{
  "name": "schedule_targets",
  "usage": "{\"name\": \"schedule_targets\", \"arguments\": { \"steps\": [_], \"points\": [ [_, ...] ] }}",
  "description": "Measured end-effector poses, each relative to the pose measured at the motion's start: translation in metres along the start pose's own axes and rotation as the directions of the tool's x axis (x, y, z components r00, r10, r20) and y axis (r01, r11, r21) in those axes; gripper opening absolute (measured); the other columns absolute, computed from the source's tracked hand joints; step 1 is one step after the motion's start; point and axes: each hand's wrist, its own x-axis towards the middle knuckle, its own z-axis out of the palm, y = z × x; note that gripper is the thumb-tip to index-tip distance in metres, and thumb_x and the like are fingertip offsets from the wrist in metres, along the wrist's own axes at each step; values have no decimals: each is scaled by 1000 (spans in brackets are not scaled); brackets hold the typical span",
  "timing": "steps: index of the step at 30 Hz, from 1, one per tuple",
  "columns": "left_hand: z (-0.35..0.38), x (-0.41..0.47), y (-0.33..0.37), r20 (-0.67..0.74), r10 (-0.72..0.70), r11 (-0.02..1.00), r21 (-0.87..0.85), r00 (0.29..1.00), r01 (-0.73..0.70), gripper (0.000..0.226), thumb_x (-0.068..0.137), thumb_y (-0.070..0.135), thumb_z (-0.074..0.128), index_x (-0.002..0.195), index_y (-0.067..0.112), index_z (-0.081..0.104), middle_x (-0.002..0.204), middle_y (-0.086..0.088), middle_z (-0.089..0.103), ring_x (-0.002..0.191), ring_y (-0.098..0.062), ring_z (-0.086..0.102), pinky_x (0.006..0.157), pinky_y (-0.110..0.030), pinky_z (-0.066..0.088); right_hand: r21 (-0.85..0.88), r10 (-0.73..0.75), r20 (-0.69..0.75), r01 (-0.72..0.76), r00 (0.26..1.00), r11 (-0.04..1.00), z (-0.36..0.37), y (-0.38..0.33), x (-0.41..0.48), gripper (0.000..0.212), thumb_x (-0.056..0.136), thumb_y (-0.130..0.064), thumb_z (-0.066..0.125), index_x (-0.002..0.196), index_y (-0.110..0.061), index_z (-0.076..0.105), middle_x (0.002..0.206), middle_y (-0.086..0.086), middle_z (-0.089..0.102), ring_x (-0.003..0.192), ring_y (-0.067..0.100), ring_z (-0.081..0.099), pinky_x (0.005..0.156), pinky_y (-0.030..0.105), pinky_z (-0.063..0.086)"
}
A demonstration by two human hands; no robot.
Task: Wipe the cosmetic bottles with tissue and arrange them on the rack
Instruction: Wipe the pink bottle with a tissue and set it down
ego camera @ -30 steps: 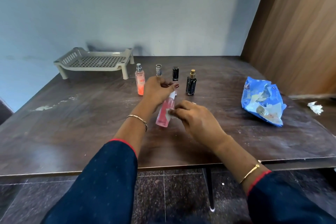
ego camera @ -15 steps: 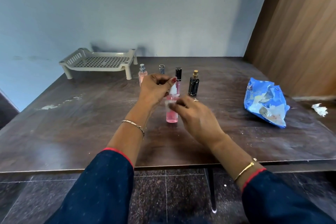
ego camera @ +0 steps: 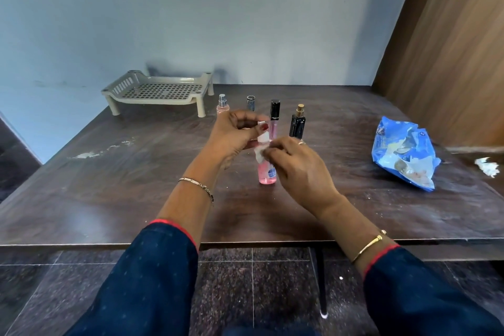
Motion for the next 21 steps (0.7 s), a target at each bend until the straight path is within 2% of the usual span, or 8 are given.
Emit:
{"name": "schedule_targets", "arguments": {
  "steps": [5,7,10,12,16,21],
  "points": [
    [-7,-1,-2,10,-7,998,-64,1000,8,25,83,-2,65,108,1,64,91,-6,69,78,-10,66,67,-23,58,33,-67,193,61,979,998,4,-3,-25,17,76,-1,67,91,-9,68,89,9,61,69,31,59,51,38,51],
    [-9,-2,-1,34,-13,998,-60,999,15,23,84,-2,64,106,2,64,94,-6,70,82,-11,67,69,-24,58,45,-31,174,23,984,999,2,0,-19,15,79,-3,66,93,-9,67,91,9,60,70,31,60,53,39,52],
    [-10,-2,1,97,-14,999,-49,995,19,17,82,-1,65,95,10,67,92,-2,73,86,-13,69,76,-29,58,64,35,23,-36,999,997,-5,1,6,12,82,-2,65,93,-5,68,91,10,62,70,29,59,55,39,51],
    [-10,-3,4,107,-17,999,-47,994,22,16,82,-1,65,94,10,68,88,-1,73,81,-10,70,71,-25,58,75,24,-23,-23,999,997,-5,-3,18,13,80,0,67,92,-3,67,92,12,63,72,30,60,57,38,52],
    [-8,-5,3,35,-9,1000,7,999,8,15,79,3,71,92,10,70,84,0,69,75,-8,66,63,-22,56,67,50,-16,-49,999,997,2,-12,7,16,82,-2,65,98,-6,63,103,11,61,79,31,58,61,41,53],
    [0,-5,2,-6,69,990,120,998,-68,15,74,5,77,86,8,69,79,-2,67,79,-15,65,72,-35,60,42,78,59,-81,995,996,8,-21,-13,15,75,3,68,85,-7,64,99,10,63,69,33,60,50,36,48]
  ]
}}
